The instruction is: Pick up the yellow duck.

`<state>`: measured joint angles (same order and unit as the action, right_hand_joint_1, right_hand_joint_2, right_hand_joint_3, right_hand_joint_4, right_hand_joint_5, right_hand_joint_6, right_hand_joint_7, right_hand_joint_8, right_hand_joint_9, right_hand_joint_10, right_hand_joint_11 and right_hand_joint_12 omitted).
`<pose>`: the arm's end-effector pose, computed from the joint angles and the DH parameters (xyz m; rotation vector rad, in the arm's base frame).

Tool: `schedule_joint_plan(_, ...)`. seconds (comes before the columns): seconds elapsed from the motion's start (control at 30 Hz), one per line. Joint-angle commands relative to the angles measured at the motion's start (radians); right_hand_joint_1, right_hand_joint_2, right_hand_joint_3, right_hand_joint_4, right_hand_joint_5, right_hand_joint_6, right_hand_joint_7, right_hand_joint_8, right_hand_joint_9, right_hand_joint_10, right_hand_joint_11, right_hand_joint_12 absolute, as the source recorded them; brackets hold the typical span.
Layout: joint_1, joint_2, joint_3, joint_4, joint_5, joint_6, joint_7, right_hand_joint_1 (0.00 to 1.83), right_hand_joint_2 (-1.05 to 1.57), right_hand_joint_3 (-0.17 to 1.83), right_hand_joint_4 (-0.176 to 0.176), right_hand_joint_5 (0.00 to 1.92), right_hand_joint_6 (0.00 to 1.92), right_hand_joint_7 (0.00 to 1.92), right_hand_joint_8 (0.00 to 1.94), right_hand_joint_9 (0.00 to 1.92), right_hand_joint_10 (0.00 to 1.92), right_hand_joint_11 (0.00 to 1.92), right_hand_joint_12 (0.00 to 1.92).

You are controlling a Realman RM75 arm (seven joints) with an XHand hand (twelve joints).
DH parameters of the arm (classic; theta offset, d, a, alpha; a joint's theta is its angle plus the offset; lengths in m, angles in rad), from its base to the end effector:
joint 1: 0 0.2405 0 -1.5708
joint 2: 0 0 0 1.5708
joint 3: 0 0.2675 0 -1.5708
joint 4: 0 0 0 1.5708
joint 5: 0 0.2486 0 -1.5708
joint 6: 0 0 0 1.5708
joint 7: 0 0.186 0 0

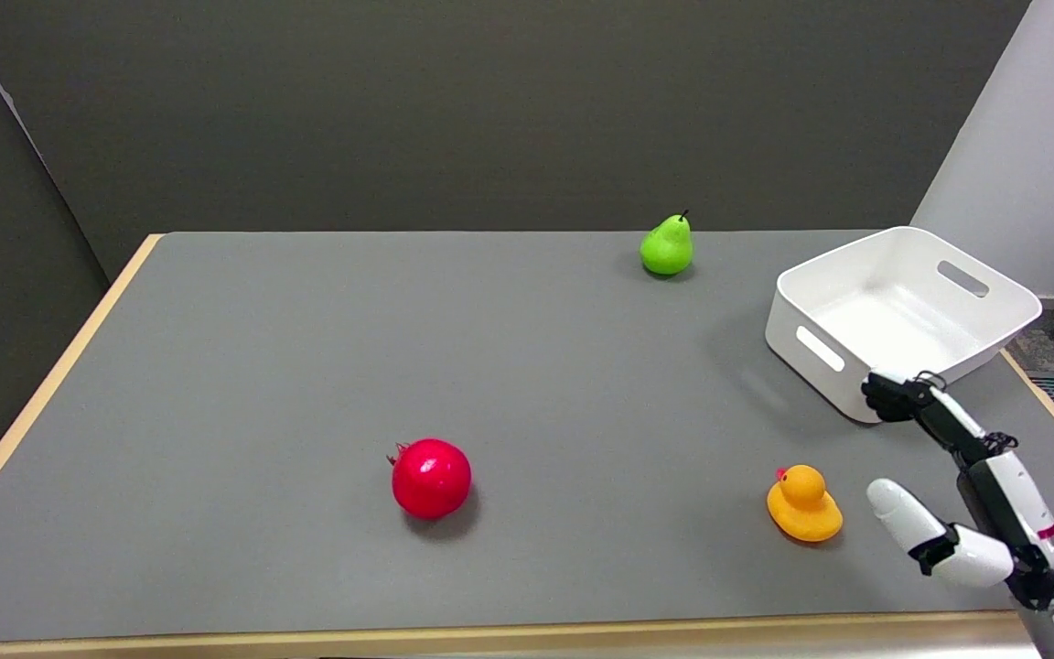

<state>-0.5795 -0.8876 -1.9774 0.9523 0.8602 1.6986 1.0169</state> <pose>-0.3371 -0.1232 0.4518 1.5443 -0.3766 1.0357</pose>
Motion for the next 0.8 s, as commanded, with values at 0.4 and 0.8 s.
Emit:
schedule_joint_plan(0.4, 0.064, -0.005, -0.146, -0.048, -0.007, -0.037, -0.011, 0.53, 0.66, 0.82, -0.067, 0.24, 0.45, 0.31, 0.45, 0.15, 0.82, 0.05, 1.25)
schedule_joint_plan(0.8, 0.093, -0.024, -0.169, -0.122, 0.009, -0.132, -0.009, 0.52, 0.65, 0.82, -0.069, 0.21, 0.41, 0.27, 0.42, 0.12, 0.78, 0.02, 1.22)
